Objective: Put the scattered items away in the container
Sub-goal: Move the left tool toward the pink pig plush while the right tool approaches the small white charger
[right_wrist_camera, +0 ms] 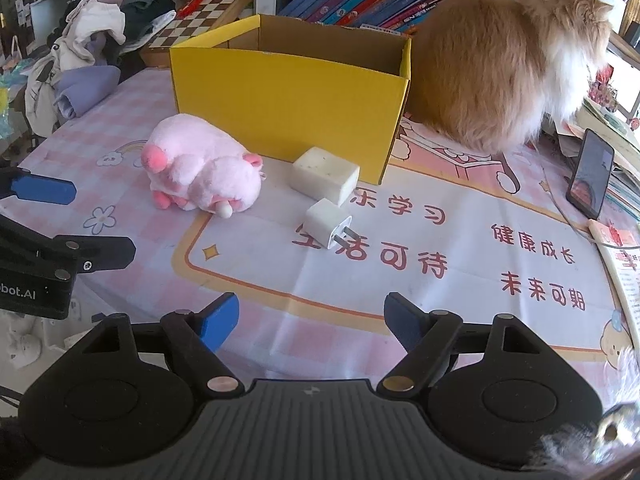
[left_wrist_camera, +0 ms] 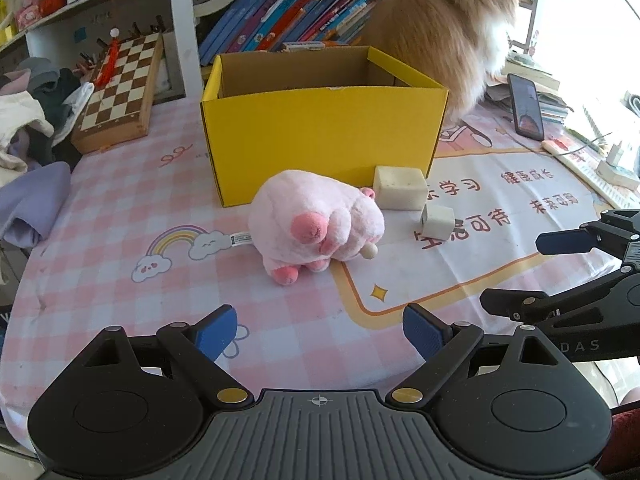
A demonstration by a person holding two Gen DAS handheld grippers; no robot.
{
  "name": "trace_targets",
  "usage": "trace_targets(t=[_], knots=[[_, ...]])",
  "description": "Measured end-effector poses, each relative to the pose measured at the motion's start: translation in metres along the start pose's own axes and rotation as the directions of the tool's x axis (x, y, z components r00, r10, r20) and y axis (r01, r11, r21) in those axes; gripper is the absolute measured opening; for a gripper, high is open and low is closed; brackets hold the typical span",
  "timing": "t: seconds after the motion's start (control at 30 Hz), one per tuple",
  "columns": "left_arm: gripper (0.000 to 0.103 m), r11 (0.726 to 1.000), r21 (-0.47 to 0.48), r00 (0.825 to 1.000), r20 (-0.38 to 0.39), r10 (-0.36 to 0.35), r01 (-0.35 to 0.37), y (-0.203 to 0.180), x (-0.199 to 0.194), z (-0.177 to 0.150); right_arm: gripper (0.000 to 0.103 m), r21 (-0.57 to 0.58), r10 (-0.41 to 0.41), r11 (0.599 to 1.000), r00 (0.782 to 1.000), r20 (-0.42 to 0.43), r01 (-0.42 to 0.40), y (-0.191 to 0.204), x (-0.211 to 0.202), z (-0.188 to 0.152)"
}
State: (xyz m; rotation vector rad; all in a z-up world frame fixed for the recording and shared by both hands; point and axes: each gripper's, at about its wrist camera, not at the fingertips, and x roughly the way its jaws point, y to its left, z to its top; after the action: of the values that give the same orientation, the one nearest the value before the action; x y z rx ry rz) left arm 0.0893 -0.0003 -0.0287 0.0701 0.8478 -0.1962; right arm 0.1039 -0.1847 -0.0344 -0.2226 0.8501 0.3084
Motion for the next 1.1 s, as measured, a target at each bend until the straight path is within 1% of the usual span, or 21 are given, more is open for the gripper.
trace_targets(t=[0.13,0.43,0.53,0.6,0.83,1.1], knots=[[0.092,1.000,-0.003,1.000,-0.010,0.004,-0.004,0.001,0.004,0.001,0.079,-0.002,0.003,1.000,1.000,-0.006,-0.003,-0.001,0.004,0.002],[0.093,1.000,-0.001,1.000,-0.002,-0.007,0.007,0.001,0.010,0.005,0.079,-0.006,0.001,1.000,1.000,-0.010,-0.001,-0.003,0.011,0.007],[0.093,1.000,0.007,1.000,0.017,0.003,-0.003,0.001,0.010,0.008,0.076,-0.004,-0.001,1.000,1.000,-0.012,0.001,-0.005,0.014,0.010],[0.092,1.000,0.011,1.000,0.022,0.003,-0.003,0.000,0.012,0.009,0.071,-0.004,-0.001,1.000,1.000,-0.014,0.001,-0.007,0.017,0.011],[0.092,1.000,0.015,1.000,0.025,0.005,-0.005,-0.001,0.022,0.017,0.067,-0.013,0.007,1.000,1.000,-0.015,-0.007,-0.013,0.027,0.020],[0.092,0.999,-0.007,0.999,0.008,0.035,-0.035,0.000,0.039,0.028,0.065,-0.033,0.031,0.999,0.999,-0.034,-0.032,-0.022,0.043,0.031]])
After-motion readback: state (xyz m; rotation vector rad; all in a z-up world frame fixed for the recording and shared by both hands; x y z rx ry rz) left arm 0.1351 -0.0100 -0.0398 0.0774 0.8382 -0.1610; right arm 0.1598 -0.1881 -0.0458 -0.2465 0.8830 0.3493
